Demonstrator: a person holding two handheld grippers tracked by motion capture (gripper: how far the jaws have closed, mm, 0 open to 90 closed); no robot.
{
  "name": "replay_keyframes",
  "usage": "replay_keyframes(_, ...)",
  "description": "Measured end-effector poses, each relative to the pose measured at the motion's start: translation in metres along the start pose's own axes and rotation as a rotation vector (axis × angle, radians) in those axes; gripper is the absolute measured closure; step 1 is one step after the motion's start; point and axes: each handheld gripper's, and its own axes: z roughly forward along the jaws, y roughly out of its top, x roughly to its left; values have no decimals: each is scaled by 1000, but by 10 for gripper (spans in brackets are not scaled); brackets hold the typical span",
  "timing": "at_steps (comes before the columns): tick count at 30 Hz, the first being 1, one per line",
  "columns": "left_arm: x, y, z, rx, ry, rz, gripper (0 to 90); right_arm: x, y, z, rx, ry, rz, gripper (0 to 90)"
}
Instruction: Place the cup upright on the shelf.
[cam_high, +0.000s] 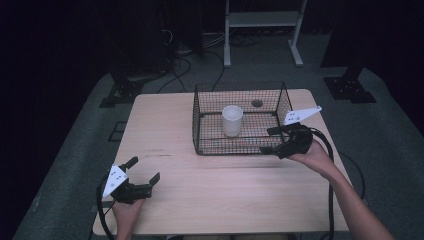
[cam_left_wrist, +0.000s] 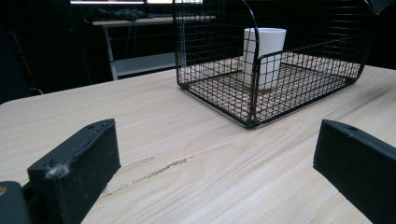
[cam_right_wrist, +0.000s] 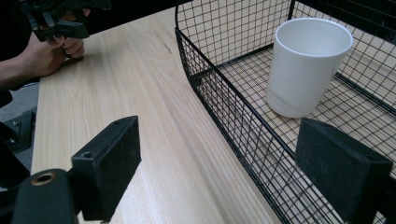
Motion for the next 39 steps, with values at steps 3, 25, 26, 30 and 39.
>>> replay_keyframes(3,0,0,0,0,1,1,0,-1,-5,-1,-1,0,13,135)
replay_keyframes(25,0,0,0,1,3,4,0,-3,-38,-13,-8,-19,65,136)
replay_keyframes(26,0,0,0,0,3,3,0,-3,-39,-13,-8,-21,65,136)
replay_keyframes(30,0,0,0,0,3,3,0,-3,-43,-14,-13,-21,72,136)
replay_keyframes(39,0,0,0,0,4,3,0,0,-48,-17,2,-32,68,136)
